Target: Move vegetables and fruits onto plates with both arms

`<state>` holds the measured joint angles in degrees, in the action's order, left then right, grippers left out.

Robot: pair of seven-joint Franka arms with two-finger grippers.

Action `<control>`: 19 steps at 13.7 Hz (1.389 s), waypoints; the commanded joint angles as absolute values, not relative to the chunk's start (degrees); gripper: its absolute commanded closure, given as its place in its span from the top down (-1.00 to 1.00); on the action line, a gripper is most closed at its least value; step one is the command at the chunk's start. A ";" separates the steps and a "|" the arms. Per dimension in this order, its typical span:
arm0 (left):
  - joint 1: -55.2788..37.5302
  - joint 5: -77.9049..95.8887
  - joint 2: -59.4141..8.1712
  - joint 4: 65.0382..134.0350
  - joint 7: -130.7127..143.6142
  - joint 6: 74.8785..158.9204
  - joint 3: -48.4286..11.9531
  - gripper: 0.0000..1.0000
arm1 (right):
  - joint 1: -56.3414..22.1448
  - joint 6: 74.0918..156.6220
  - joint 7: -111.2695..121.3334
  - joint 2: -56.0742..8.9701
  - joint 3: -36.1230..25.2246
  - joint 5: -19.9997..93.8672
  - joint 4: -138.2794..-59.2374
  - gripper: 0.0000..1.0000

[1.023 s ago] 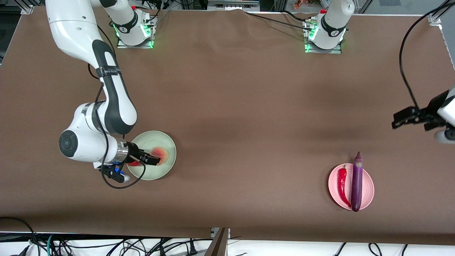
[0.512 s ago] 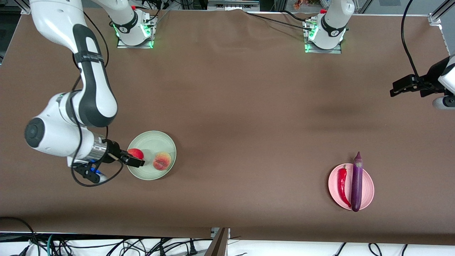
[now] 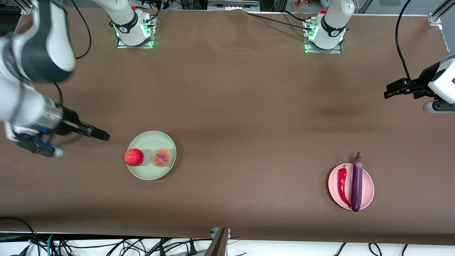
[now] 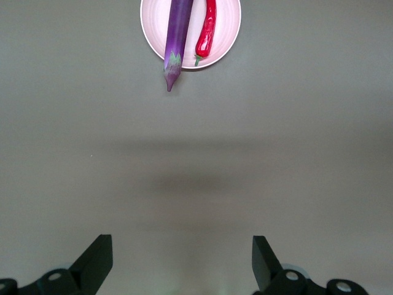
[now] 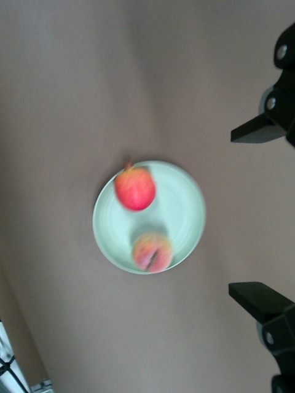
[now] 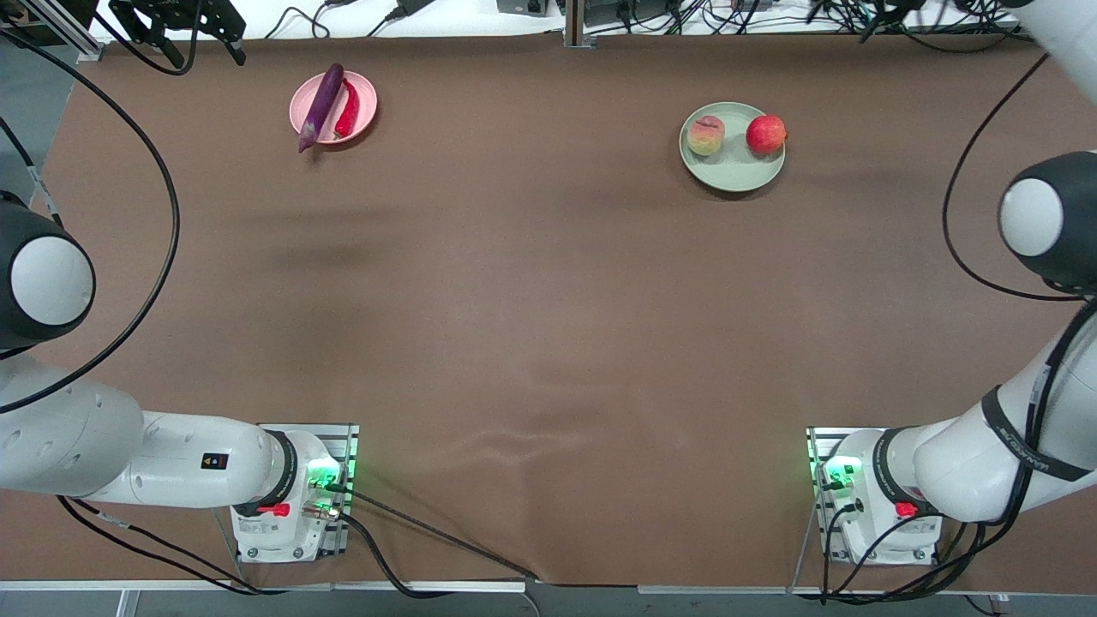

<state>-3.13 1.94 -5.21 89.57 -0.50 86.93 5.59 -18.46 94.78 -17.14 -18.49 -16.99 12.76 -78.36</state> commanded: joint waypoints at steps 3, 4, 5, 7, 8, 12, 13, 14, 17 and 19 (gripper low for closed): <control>-3.43 0.97 -7.29 85.43 0.00 85.87 5.27 1.00 | -18.63 90.26 -10.47 -7.84 -18.11 6.95 -84.80 1.00; -3.43 0.97 -7.38 85.34 0.00 85.78 5.27 1.00 | -18.37 90.52 -9.68 -6.00 -18.02 6.86 -86.47 1.00; -3.43 0.88 -7.56 85.17 0.00 85.78 5.36 1.00 | -16.98 90.35 -8.19 -5.28 -17.41 6.77 -87.09 1.00; -3.25 0.88 -7.73 84.38 0.00 85.78 5.27 1.00 | -12.77 90.44 -6.51 -4.92 -13.64 5.90 -87.01 1.00; -3.25 0.88 -7.73 84.38 0.00 85.78 5.36 1.00 | -11.44 90.70 -5.89 -4.92 -12.06 4.24 -87.01 1.00; -3.52 0.79 -7.73 84.29 0.00 85.78 5.27 1.00 | -11.25 90.18 -5.27 -4.83 -11.60 3.16 -86.40 1.00; -3.52 0.88 -7.73 84.29 0.00 85.78 5.27 1.00 | -11.25 90.18 -5.27 -4.57 -11.43 3.16 -86.14 1.00; -3.52 0.79 -7.73 84.29 0.00 85.78 5.27 1.00 | -11.25 89.91 -5.27 -4.48 -11.43 3.16 -85.87 1.00; -3.52 0.79 -7.82 84.29 0.00 85.78 5.27 1.00 | -11.25 89.56 -4.49 -4.66 -11.60 1.42 -84.99 1.00; -3.52 0.79 -7.82 84.29 0.00 85.78 5.27 1.00 | -11.42 89.56 -4.04 -4.66 -11.43 1.23 -84.82 1.00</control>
